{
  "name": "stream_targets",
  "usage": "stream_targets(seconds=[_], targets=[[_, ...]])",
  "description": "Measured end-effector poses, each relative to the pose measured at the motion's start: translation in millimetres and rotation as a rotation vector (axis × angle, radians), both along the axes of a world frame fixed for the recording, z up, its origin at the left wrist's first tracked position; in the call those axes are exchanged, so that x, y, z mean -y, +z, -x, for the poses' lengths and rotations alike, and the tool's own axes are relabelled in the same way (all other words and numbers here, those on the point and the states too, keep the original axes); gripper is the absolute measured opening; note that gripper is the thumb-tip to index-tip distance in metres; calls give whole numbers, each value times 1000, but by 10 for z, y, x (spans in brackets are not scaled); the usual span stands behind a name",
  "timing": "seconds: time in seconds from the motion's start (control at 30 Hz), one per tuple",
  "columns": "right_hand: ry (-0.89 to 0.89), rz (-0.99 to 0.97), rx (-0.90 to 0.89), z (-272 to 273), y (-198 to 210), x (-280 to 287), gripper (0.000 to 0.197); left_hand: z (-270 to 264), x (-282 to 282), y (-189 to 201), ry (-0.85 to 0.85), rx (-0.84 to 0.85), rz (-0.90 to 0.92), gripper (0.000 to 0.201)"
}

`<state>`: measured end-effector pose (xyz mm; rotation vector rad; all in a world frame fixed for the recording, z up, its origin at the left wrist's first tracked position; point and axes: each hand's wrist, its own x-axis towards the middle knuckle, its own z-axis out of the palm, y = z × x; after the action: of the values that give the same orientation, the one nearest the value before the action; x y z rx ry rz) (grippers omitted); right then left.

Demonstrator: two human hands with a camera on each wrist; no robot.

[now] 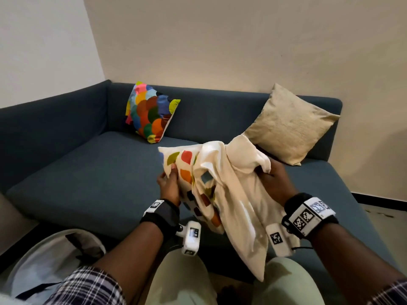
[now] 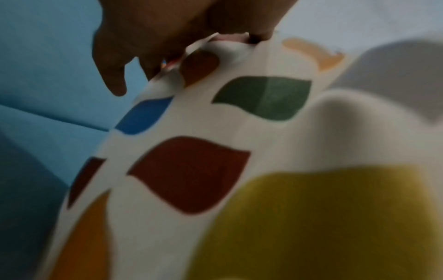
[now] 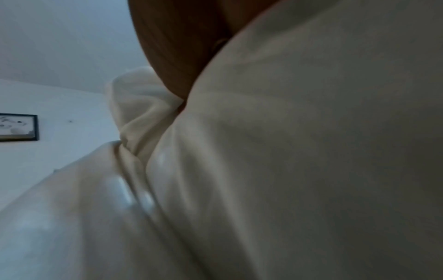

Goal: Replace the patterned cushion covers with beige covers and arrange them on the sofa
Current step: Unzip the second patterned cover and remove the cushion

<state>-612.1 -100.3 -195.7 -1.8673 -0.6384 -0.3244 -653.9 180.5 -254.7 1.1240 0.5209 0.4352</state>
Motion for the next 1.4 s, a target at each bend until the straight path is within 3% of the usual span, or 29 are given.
stream_targets(seconds=[0.07,0.17,0.27,0.33,0.4,0.47,0.53,0.57,0.63,0.7,0.87,0.97,1.1,1.23,1.3,1.4], targets=[[-53,-26,-143,-20,-30,0,37,-134,-108,-192,17,-63,2,93],[-100,-140,-361,-26,-27,51,40,-151,-100,-275,-39,-69,-112,88],[81,-436,-531,29,-45,155,64,-122,-53,-201,-29,-25,-155,84],[150,-466,-570,19,-133,235,69,-149,-59,-189,-59,-10,-160,80],[121,-364,-539,38,-229,275,59,-127,-29,-78,-173,6,-72,86],[-10,-352,-448,55,-275,276,38,-82,-16,64,-240,8,-7,93],[-130,-413,-377,43,-276,264,11,-108,-36,158,-159,-38,-53,82],[-152,-429,-357,38,-267,256,9,-120,-44,195,-99,-43,-111,70],[-154,-441,-355,25,-265,221,12,-157,-91,239,-36,14,-198,41],[-179,-449,-342,29,-255,180,12,-221,-161,244,-5,19,-231,27],[-210,-543,-327,34,-138,145,12,-366,-489,157,155,-70,-219,34],[-243,-618,-316,5,-89,212,9,-359,-616,200,260,-93,-304,30],[-252,-689,-314,-16,-15,285,22,-305,-772,227,350,-174,-411,40],[-232,-575,-371,-71,-109,264,21,-303,-547,211,262,-205,-550,28],[-200,-506,-419,-70,-173,215,27,-308,-346,272,283,-214,-652,37],[-183,-454,-427,-73,-250,85,37,-212,77,403,345,-145,-965,44]])
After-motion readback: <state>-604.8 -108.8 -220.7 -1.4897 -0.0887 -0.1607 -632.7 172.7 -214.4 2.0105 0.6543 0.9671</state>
